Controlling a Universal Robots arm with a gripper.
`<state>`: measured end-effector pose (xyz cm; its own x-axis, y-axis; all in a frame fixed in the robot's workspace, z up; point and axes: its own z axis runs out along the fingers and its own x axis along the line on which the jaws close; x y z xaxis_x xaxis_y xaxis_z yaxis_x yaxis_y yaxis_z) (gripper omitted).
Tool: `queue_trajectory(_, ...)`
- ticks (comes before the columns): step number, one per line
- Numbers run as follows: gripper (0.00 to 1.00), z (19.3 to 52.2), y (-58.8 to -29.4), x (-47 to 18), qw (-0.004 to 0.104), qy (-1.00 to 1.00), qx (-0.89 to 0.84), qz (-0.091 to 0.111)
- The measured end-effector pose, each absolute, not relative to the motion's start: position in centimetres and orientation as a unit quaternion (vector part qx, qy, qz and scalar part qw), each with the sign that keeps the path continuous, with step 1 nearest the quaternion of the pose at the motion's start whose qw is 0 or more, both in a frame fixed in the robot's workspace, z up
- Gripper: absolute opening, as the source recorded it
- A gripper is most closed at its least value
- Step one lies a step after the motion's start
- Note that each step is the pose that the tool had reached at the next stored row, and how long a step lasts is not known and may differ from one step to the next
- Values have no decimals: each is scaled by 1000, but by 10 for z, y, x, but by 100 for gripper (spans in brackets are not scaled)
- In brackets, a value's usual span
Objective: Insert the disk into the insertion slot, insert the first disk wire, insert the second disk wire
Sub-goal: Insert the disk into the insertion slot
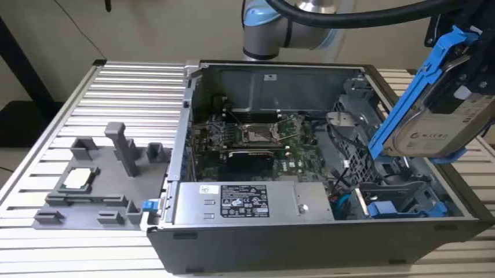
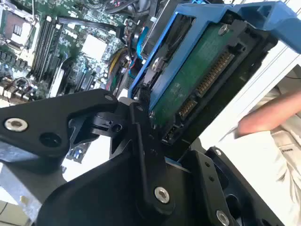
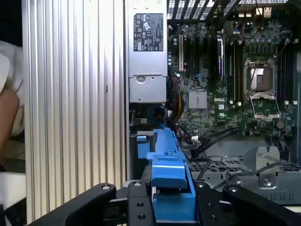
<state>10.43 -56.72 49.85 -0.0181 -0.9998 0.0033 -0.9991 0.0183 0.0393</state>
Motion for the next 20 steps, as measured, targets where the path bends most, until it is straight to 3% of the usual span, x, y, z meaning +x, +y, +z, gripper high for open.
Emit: queue_trajectory(20, 33, 485, -567, 104, 15, -713, 701, -13)
